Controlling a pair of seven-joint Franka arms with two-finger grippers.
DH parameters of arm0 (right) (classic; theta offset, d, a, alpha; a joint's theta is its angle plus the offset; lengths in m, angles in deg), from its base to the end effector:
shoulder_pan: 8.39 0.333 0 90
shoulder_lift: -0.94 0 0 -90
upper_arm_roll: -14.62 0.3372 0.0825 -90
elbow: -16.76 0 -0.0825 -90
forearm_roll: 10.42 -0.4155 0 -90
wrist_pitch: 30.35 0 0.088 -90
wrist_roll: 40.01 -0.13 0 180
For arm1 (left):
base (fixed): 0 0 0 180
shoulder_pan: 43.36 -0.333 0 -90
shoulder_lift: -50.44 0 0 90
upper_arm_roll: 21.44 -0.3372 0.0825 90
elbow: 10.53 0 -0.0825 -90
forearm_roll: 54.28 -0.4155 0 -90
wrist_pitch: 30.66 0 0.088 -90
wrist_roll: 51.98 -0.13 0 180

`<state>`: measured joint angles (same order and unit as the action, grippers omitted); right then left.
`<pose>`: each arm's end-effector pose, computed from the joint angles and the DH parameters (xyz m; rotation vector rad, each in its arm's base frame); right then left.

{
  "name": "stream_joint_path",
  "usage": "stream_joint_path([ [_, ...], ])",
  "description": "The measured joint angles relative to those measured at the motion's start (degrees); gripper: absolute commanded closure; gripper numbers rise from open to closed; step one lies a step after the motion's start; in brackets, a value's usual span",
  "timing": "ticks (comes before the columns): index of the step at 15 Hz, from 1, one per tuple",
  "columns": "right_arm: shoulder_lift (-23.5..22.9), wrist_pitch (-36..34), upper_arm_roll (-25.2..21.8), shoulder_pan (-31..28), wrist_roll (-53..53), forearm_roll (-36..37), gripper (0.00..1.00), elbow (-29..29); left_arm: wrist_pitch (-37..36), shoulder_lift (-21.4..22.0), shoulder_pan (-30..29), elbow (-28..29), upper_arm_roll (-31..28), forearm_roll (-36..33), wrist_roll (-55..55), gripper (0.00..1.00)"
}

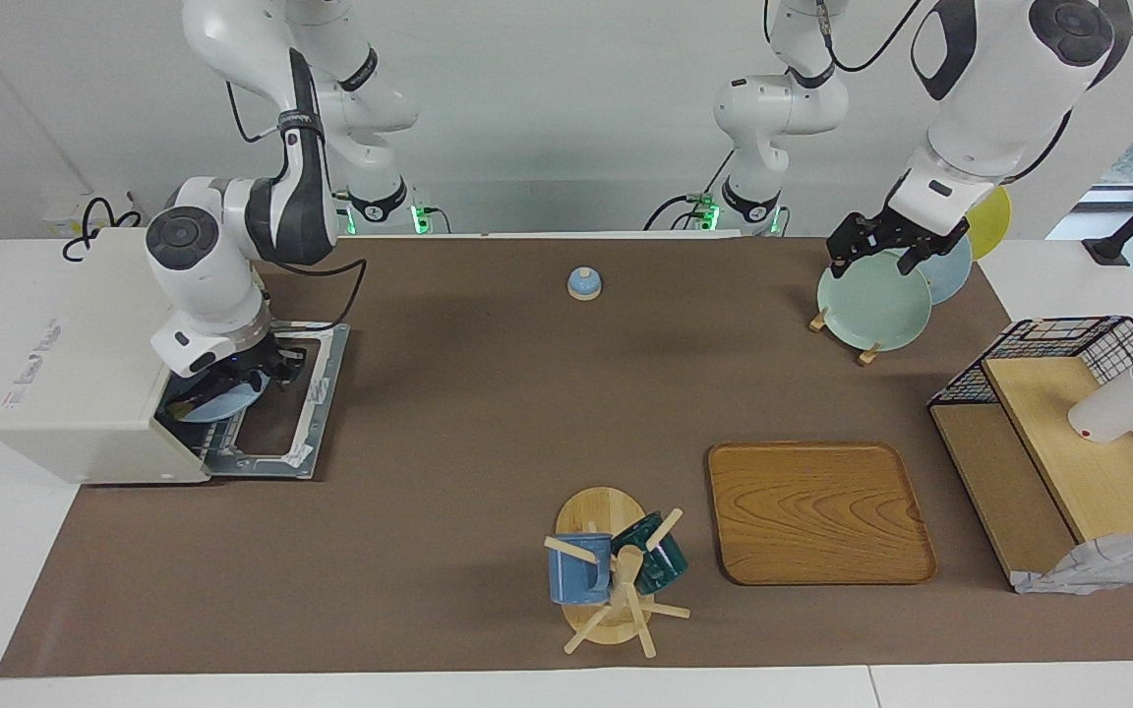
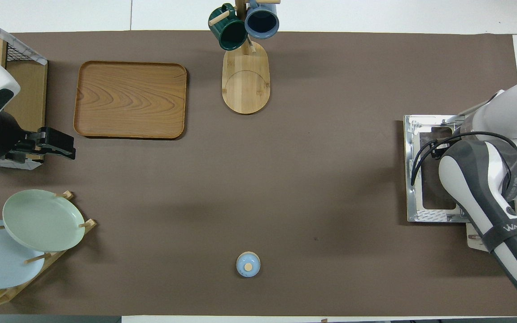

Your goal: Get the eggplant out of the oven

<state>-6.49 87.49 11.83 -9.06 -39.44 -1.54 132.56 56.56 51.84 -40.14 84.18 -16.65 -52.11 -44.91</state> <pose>0.5923 -0.0468 0.3612 3.0012 0.0430 -0.1486 0.5612 -0.0846 0.5919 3.1152 -0.0251 -0.1717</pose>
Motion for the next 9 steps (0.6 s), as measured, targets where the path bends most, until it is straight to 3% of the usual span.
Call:
stream_joint_path([
  [9,0.2,-2.1,0.0,-0.3,0.0,0.0,0.60,0.0,0.0,0.0,0.0,0.0,0.0,0.0,0.0,0.00],
])
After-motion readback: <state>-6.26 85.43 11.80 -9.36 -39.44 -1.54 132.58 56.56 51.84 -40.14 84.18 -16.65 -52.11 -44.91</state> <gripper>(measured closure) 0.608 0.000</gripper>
